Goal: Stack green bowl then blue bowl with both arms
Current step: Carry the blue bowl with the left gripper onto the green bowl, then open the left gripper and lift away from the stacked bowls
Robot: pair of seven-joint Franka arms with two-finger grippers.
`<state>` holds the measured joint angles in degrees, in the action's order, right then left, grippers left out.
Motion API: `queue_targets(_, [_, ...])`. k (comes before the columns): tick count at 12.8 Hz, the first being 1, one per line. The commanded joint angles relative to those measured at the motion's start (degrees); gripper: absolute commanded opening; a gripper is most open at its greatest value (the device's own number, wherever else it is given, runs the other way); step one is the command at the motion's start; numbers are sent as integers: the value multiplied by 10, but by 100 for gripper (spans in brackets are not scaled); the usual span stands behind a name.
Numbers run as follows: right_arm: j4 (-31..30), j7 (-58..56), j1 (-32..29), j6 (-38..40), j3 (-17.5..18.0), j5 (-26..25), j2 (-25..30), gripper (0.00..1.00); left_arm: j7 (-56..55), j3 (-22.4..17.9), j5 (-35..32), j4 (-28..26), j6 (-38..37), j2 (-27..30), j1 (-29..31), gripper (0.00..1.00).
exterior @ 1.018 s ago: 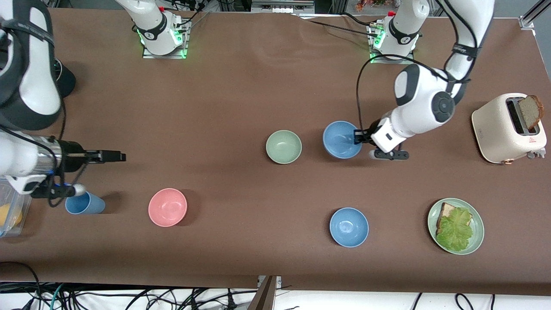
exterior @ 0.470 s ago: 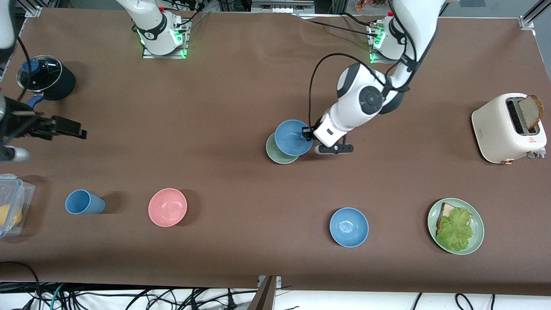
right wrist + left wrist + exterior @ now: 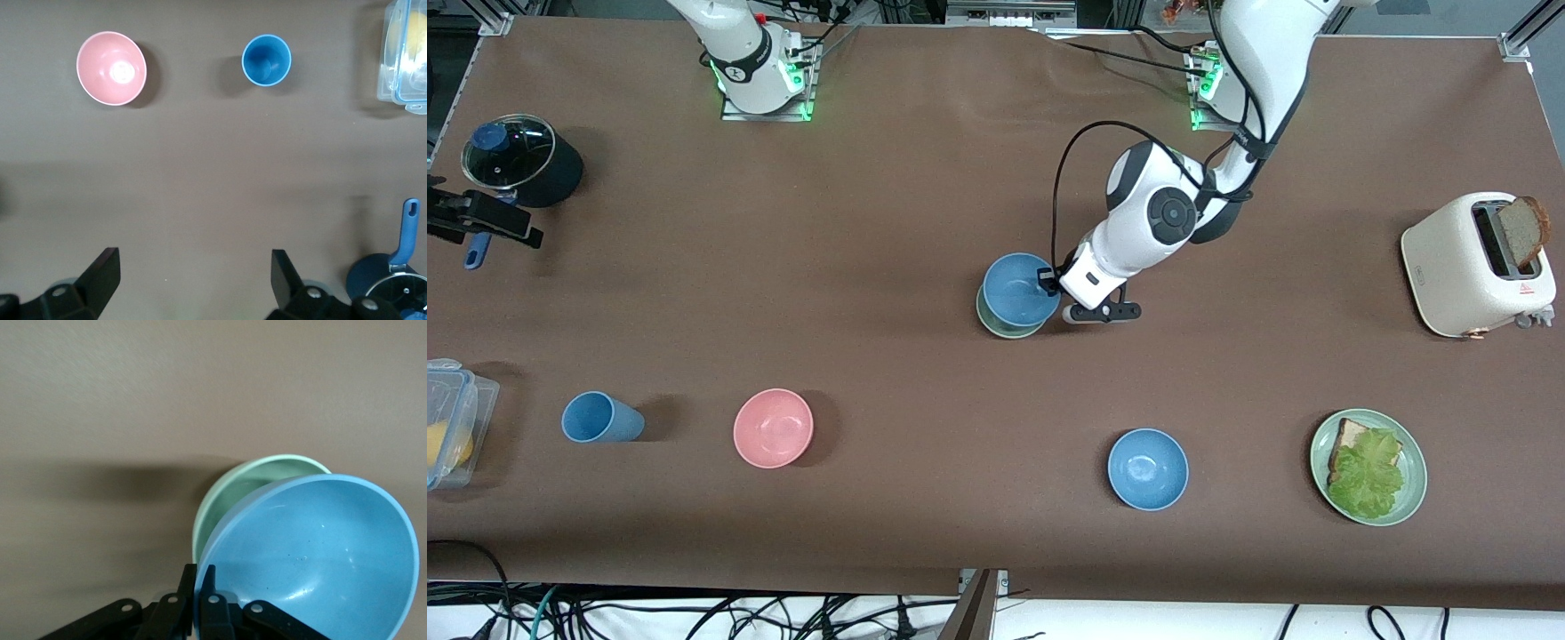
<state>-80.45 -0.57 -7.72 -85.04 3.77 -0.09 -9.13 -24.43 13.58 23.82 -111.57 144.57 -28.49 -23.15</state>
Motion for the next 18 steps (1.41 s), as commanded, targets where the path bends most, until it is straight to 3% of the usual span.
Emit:
queue_targets(1, [-46, -14, -1, -15, 3, -12, 37, 100, -11, -4, 7, 21, 3, -11, -12, 0])
queue_targets(2, [-53, -30, -1, -15, 3, -11, 45, 100, -10, -4, 6, 21, 3, -12, -12, 0])
queue_targets(4, [-54, -36, 0, -16, 2, -12, 47, 100, -9, -5, 4, 21, 3, -15, -11, 54])
queue_targets(5, [-54, -36, 5, -16, 2, -12, 46, 100, -3, -5, 3, 21, 3, -13, -11, 100])
queue_targets(9, [-38, -36, 5, -14, 3, -11, 24, 100, -7, -9, 3, 19, -6, 19, -3, 100])
queue_targets(12, [-38, -30, 8, -15, 8, -45, 19, 100, -9, -9, 3, 12, -92, 92, 66, 100])
queue_targets(15, [-38, -29, 7, -14, 7, -46, 17, 100, -5, -14, -11, 1, -193, 195, 155, 100])
queue_targets(17, [-38, -28, 8, -15, 9, -45, 17, 100, -5, -27, -21, -11, -210, 270, 194, 100])
queue_targets(18, [-38, -27, 9, -16, 9, -45, 16, 100, -2, -35, -29, -11, -209, 279, 202, 100])
